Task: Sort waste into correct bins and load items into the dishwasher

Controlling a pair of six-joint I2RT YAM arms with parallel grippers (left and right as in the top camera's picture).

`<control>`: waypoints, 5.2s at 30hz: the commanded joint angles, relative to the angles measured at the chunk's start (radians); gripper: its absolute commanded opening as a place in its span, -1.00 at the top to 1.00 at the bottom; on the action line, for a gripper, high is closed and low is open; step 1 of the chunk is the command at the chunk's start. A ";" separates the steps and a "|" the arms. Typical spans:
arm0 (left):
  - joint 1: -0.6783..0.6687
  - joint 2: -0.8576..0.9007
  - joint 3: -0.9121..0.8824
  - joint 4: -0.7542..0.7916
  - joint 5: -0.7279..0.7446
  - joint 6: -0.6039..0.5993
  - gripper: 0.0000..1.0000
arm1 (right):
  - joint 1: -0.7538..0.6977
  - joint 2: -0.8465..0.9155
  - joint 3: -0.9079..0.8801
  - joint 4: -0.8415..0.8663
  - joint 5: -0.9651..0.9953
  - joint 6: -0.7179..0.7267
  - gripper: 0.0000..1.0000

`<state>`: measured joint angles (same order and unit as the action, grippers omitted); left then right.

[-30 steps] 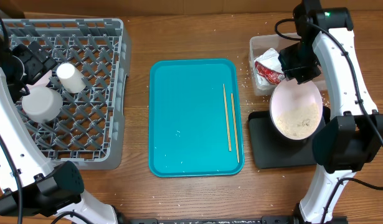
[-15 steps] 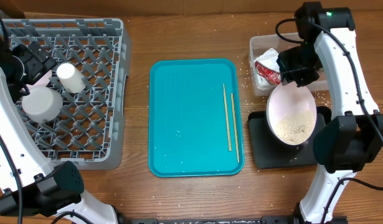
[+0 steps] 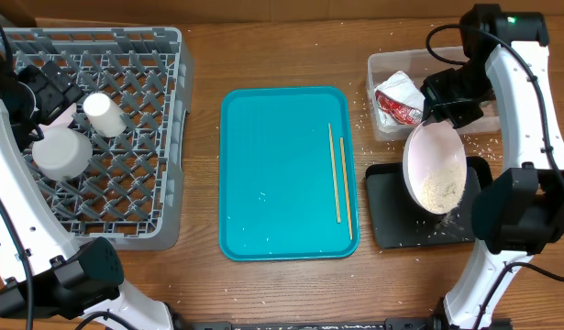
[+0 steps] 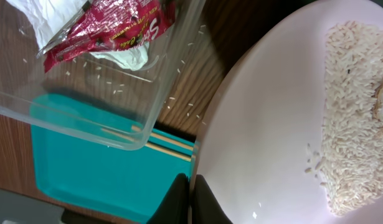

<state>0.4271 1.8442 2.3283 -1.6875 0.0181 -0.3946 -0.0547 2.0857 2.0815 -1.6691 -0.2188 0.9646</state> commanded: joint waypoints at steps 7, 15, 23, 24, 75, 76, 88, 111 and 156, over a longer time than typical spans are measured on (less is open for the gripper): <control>-0.002 0.000 -0.003 -0.002 0.000 -0.021 -1.00 | -0.008 -0.042 0.013 -0.005 -0.075 -0.057 0.93; -0.002 0.000 -0.003 -0.002 0.000 -0.021 -1.00 | -0.020 -0.042 0.013 -0.010 -0.121 -0.079 0.93; -0.002 0.000 -0.003 -0.002 0.000 -0.021 -1.00 | -0.073 -0.042 0.012 -0.025 -0.186 -0.130 0.93; -0.002 0.000 -0.003 -0.002 0.000 -0.021 -1.00 | -0.080 -0.042 0.012 -0.025 -0.196 -0.137 0.93; -0.002 0.000 -0.003 -0.002 0.000 -0.021 -1.00 | -0.256 -0.043 -0.131 -0.025 -0.579 -0.473 0.93; -0.002 0.000 -0.003 -0.002 0.000 -0.021 -1.00 | -0.260 -0.043 -0.131 -0.025 -0.580 -0.475 0.93; -0.002 0.000 -0.003 -0.002 0.000 -0.021 -1.00 | -0.290 -0.043 -0.136 -0.025 -0.622 -0.511 0.93; -0.002 0.000 -0.003 -0.002 0.000 -0.021 -1.00 | -0.362 -0.043 -0.144 -0.025 -0.808 -0.592 0.93; -0.002 0.000 -0.003 -0.002 0.000 -0.021 -1.00 | -0.455 -0.106 -0.376 -0.026 -0.933 -0.743 0.93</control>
<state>0.4271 1.8442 2.3283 -1.6875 0.0181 -0.3946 -0.5098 2.0136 1.7073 -1.6951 -1.0775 0.2073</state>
